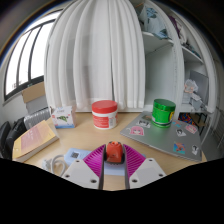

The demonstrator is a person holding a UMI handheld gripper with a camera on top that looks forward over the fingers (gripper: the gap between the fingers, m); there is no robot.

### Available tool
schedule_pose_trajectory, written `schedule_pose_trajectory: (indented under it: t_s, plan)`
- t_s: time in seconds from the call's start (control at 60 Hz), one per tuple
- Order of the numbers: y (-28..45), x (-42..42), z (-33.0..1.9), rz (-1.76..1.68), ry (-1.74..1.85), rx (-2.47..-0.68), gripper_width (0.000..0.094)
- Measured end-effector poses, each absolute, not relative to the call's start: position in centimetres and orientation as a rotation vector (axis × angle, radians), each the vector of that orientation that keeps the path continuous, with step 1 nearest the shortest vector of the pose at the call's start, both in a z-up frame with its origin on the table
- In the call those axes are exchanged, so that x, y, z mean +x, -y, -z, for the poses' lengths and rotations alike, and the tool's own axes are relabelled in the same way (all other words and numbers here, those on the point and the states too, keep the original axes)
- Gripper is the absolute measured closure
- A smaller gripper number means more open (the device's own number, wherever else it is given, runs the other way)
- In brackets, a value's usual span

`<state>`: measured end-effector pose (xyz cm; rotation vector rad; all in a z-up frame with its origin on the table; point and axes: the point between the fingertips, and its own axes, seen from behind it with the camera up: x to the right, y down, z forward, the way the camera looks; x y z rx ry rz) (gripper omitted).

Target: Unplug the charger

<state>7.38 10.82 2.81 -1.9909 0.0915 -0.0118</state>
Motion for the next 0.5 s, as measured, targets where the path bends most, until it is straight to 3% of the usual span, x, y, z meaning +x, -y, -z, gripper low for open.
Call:
schedule_pose_trajectory:
  t_s: [0.133,0.283,0.433,0.5]
  plan:
    - [-10.9,7.2,-3.0,-0.053,-0.095,-1.987,0.0804]
    - [-11.0,7.1,-4.0,-0.049,-0.068,-1.952,0.0827]
    - [-7.1,7.5,-18.5,-0.034,-0.042,-1.645,0.0828]
    - [-5.6,8.4,-20.9,-0.039,-0.035,-1.618,0.0828]
